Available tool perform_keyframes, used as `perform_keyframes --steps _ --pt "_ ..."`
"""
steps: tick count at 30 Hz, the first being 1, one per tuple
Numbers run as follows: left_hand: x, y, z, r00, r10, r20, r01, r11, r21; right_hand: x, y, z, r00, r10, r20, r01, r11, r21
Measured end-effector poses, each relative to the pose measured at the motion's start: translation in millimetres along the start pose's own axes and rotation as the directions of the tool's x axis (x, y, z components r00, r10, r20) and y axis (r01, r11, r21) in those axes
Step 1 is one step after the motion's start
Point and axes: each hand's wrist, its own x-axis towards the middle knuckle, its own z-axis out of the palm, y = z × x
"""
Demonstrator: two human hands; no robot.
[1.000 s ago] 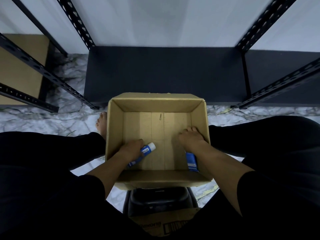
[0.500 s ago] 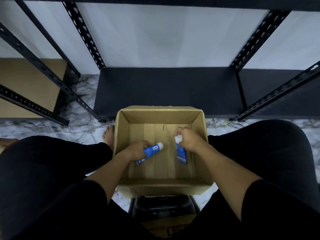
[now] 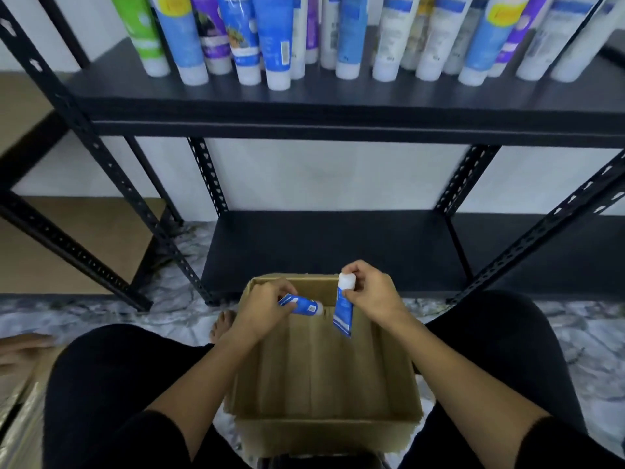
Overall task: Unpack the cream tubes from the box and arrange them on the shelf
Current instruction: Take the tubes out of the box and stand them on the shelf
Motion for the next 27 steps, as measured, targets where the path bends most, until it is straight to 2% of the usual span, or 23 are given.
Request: perform_keyframes --steps 4,9,13,18,27 --pt "5.8 25.7 -31.6 0.997 0.079 -0.020 -0.080 0.994 -0.075 1.8 -33.0 -27.9 0.996 -0.083 -0.032 0.084 0.996 0.033" --pt "12.1 60.3 -67.9 0.987 0.155 -0.050 -0.158 0.984 -0.077 -0.5 -74.5 -61.2 0.977 -0.203 -0.058 0.205 0.979 0.023" --pt "13.7 89.5 -100.7 0.964 0.241 -0.114 -0.244 0.970 -0.016 -1.2 -112.6 -88.2 0.944 -0.319 -0.081 0.317 0.948 -0.040" --pt "10.2 133.6 -151.0 0.935 0.318 -0.154 -0.315 0.948 0.044 -2.2 -168.2 -126.8 0.886 -0.429 -0.174 0.427 0.903 -0.053" --pt "-6.5 218.4 -238.4 0.830 0.451 -0.327 -0.442 0.891 0.108 2.2 -252.6 -188.3 0.791 -0.531 -0.306 0.525 0.844 -0.107"
